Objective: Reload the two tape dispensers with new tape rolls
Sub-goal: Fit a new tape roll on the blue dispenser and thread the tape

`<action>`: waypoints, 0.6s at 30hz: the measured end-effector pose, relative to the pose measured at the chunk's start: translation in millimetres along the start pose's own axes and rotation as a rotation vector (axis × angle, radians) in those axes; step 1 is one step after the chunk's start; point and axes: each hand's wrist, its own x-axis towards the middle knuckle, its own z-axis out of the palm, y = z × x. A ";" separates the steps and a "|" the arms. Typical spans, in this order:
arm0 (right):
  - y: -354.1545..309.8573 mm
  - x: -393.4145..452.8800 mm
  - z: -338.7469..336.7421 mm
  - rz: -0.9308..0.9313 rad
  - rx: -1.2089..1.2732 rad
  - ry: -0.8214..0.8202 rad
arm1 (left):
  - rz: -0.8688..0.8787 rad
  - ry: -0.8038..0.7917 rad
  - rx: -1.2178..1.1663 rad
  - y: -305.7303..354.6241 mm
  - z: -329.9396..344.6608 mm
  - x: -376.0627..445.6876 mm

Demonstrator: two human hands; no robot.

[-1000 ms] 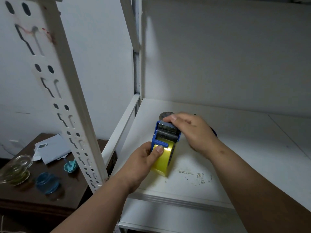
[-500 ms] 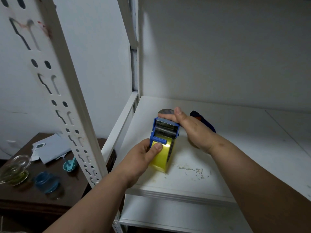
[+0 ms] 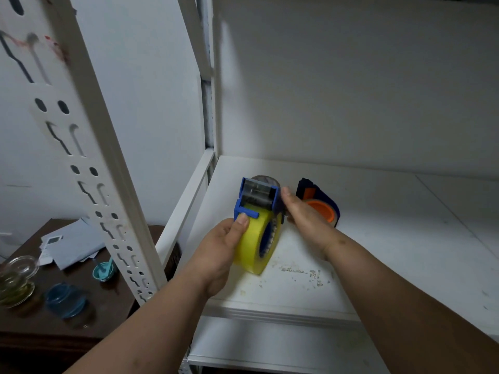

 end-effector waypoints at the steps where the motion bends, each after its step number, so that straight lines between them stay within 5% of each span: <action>1: -0.2 -0.1 0.5 -0.001 -0.042 0.004 | -0.020 0.003 -0.042 2.0 0.8 1.6; 5: 4.5 3.2 -0.9 -0.017 -0.132 -0.001 | -0.164 0.045 -0.304 5.8 1.0 6.9; 8: 12.6 8.3 1.1 -0.036 -0.457 0.028 | -0.316 0.149 -0.414 6.4 3.2 13.0; 13: 25.6 19.5 6.2 0.019 -0.663 0.091 | -0.435 0.132 -0.350 5.3 -1.7 23.6; 18: 19.4 34.6 12.3 0.001 -0.684 0.169 | -0.324 0.044 -0.225 14.9 -20.2 37.2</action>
